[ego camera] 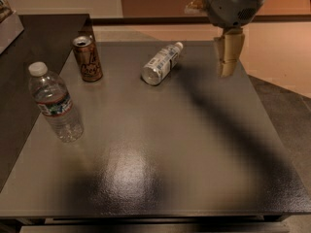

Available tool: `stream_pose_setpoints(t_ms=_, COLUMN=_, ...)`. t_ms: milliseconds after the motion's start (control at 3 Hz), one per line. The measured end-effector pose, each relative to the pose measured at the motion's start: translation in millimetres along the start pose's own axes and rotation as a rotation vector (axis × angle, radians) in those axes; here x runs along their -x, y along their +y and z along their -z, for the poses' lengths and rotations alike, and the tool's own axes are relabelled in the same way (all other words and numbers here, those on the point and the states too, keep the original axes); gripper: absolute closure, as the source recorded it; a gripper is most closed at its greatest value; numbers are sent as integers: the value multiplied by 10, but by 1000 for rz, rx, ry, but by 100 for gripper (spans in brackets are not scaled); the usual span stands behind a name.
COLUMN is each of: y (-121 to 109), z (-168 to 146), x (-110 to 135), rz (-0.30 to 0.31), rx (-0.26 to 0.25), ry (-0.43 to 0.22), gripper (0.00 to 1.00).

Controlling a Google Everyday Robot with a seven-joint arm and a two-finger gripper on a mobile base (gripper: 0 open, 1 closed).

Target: Move blue plastic bottle near orange can

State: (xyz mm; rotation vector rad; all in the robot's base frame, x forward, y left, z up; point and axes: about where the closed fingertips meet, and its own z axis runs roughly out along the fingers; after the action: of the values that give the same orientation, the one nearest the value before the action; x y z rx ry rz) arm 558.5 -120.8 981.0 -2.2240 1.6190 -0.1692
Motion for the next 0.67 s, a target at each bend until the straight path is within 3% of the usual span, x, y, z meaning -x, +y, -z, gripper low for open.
stream_pose_setpoints(t_ms=333, y=-366, z=-225, x=147, rz=147, rx=20, ry=0, gripper=0)
stream_pose_setpoints(t_ms=667, y=-581, z=-484, x=318, rz=270, rx=48, ry=13, gripper=0)
